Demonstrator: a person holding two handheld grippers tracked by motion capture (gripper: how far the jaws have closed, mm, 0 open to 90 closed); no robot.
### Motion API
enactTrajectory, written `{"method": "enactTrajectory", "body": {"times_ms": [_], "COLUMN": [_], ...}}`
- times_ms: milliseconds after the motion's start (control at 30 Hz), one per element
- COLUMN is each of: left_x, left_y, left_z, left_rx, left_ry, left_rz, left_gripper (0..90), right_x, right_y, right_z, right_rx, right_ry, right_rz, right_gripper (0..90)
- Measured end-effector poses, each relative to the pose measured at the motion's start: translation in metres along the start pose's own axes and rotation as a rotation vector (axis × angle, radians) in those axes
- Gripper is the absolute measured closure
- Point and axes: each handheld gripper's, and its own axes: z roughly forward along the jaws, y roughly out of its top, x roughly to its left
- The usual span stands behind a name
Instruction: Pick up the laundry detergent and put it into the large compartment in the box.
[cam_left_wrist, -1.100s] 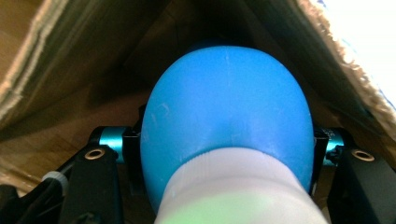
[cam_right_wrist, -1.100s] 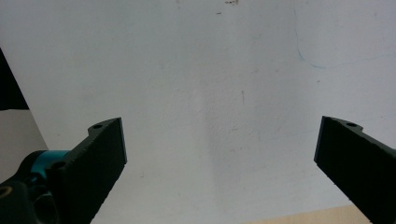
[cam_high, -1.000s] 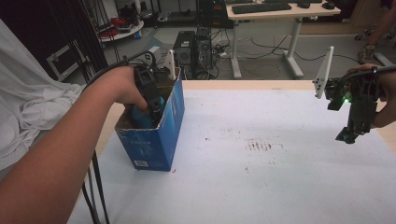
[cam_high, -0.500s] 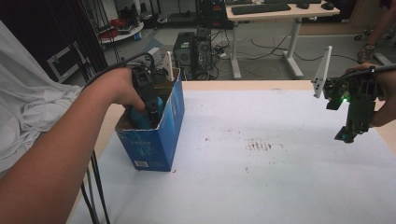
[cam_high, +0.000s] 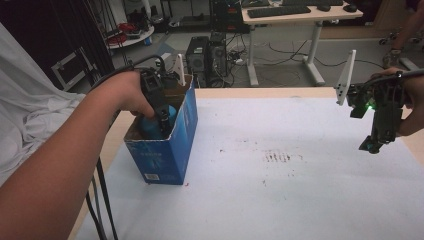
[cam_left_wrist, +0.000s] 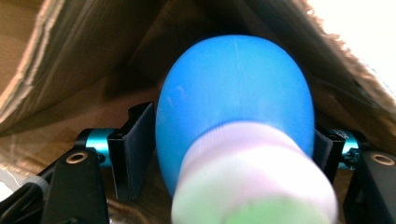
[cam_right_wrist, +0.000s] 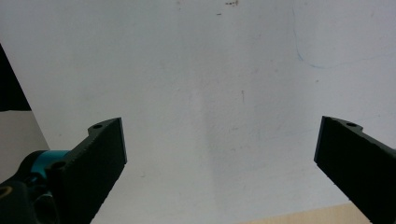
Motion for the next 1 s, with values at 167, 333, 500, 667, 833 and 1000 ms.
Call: {"method": "enactTrajectory", "body": {"times_ms": [167, 333, 500, 667, 833, 1000], "left_x": [0.0, -0.003, -0.005, -0.01, -0.013, -0.016], "left_y": [-0.002, -0.004, -0.005, -0.006, -0.005, -0.003], "left_z": [-0.01, -0.021, -0.036, -0.049, -0.06, -0.073], "left_rx": [-0.009, -0.029, -0.035, -0.052, -0.051, -0.056], "left_ry": [0.002, -0.005, 0.006, 0.004, 0.012, 0.031], "left_rz": [-0.007, 0.005, 0.013, 0.028, 0.04, 0.051], "left_gripper": [27.6, 26.3, 23.9, 20.1, 18.6, 16.4], "right_x": [0.0, -0.001, -0.001, 0.0, 0.0, 0.0], "right_y": [0.001, 0.0, 0.001, 0.001, 0.0, 0.0], "right_z": [0.0, 0.001, 0.0, -0.001, -0.002, -0.002], "right_rx": [-0.006, -0.004, -0.005, -0.008, -0.01, -0.01], "right_ry": [0.0, -0.001, 0.002, -0.001, -0.002, 0.0], "right_rz": [-0.006, -0.005, 0.0, -0.002, -0.006, -0.006], "right_gripper": [1.3, 1.3, 1.3, 1.3, 1.3, 1.3]}}
